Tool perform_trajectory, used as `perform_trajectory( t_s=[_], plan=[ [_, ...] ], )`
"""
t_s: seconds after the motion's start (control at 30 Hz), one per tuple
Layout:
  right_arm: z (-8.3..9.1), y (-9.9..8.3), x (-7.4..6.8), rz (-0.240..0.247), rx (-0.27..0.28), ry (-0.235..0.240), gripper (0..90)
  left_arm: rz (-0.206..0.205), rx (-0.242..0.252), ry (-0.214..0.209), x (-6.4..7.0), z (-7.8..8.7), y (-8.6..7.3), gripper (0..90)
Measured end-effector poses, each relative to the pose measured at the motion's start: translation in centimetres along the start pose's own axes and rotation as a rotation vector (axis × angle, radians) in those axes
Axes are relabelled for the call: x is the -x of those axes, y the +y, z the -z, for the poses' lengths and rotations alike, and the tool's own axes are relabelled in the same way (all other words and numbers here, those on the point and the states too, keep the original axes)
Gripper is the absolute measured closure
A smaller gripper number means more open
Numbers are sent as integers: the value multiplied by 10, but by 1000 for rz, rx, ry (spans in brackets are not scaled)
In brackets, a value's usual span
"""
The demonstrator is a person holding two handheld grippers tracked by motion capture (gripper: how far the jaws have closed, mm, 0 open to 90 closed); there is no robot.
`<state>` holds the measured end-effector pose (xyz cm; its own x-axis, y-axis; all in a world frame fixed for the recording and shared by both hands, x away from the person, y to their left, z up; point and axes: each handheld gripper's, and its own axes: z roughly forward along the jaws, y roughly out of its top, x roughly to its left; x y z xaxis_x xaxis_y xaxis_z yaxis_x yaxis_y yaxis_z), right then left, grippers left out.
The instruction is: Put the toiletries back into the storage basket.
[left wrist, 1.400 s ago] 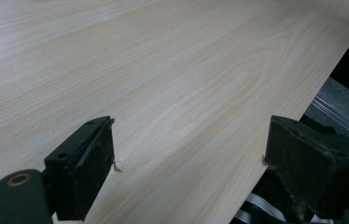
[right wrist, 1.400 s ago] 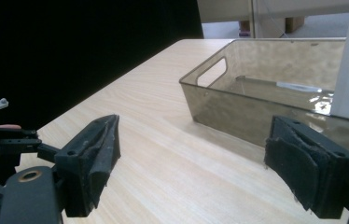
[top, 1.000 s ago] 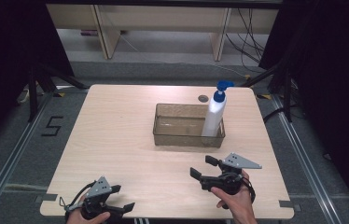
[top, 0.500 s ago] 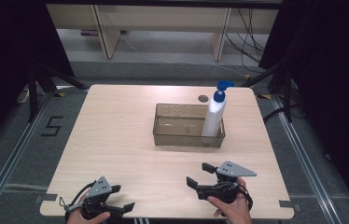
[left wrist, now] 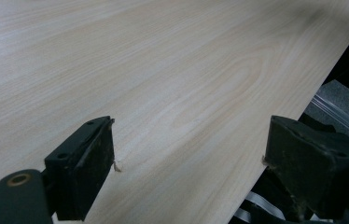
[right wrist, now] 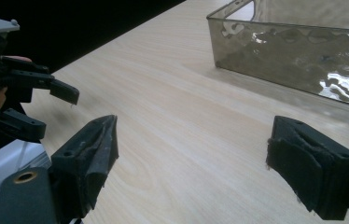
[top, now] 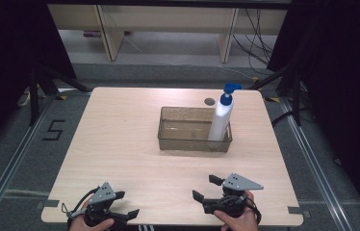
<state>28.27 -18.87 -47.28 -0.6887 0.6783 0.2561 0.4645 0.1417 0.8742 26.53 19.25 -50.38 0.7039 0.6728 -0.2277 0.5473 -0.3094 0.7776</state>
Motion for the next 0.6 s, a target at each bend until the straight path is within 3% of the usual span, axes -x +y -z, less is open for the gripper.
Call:
perform_trajectory(
  t_s=[0.03,0.1,0.17,0.2,0.23,0.3,0.5,0.53,0.6],
  plan=[
    [0,-1,1,30,0,-11,168,3,4,3,0,0,0,151],
    [0,-3,-2,10,-13,2,169,2,3,3,0,-1,0,151],
    [1,-4,-1,42,-15,-15,169,-1,4,-6,-1,-1,0,151],
    [2,-5,-3,14,-30,-10,168,-1,0,-1,-1,0,0,150],
    [0,-6,-2,35,-10,-9,168,-2,0,-3,-1,0,0,151],
    [1,-7,-4,45,-21,0,168,2,1,3,0,0,0,150],
    [2,-12,-8,54,-34,-7,165,-6,-11,-11,0,-1,0,151],
    [1,-14,-11,17,-55,-1,165,-7,-12,-11,0,-1,0,151],
    [0,-14,-9,42,-49,2,165,-7,-10,-9,0,-1,0,151]
  ],
)
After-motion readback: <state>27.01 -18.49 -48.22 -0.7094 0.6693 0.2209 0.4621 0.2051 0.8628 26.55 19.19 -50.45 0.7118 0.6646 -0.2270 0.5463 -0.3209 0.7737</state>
